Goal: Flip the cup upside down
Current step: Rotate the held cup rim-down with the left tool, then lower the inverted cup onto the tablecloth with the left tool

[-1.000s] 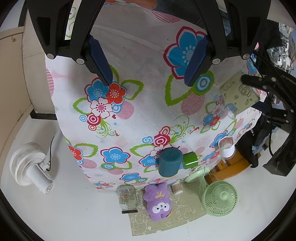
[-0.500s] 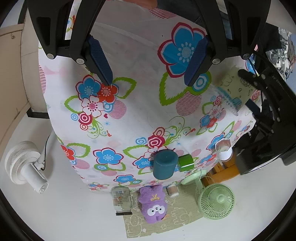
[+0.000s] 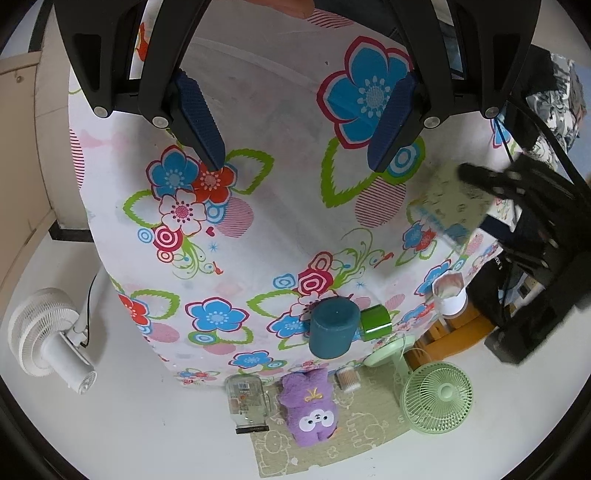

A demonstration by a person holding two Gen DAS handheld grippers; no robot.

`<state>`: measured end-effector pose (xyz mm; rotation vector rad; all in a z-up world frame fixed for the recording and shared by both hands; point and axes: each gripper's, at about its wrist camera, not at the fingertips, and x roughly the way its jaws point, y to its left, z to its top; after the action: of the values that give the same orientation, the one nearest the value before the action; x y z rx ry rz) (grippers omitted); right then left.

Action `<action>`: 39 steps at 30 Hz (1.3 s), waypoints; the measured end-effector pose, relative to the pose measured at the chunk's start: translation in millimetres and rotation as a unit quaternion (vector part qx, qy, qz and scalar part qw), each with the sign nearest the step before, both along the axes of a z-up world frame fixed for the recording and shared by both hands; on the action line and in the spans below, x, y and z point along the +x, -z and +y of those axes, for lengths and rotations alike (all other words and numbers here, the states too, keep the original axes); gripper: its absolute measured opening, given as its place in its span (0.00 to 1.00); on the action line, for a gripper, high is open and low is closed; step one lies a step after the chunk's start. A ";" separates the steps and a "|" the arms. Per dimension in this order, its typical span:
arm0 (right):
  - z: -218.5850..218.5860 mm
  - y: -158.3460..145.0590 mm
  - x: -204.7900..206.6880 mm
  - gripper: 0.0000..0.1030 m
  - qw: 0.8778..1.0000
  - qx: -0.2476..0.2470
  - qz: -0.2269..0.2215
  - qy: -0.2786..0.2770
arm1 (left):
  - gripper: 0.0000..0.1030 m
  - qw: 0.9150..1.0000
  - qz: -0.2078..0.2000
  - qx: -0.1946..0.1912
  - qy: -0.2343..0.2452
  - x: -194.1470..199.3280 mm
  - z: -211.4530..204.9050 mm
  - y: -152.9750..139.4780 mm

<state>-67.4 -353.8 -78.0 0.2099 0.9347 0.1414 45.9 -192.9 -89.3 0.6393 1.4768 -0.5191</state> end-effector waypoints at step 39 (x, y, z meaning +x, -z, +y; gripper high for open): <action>25.0 -7.3 -4.0 0.79 1.000 -0.017 -0.008 0.001 | 0.56 0.970 -0.190 -0.144 -0.044 -35.8 61.4 -34.7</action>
<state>-71.5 -328.9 -70.7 0.1786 0.9208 0.1245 10.2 -131.4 -54.6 0.4126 1.0375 -0.4983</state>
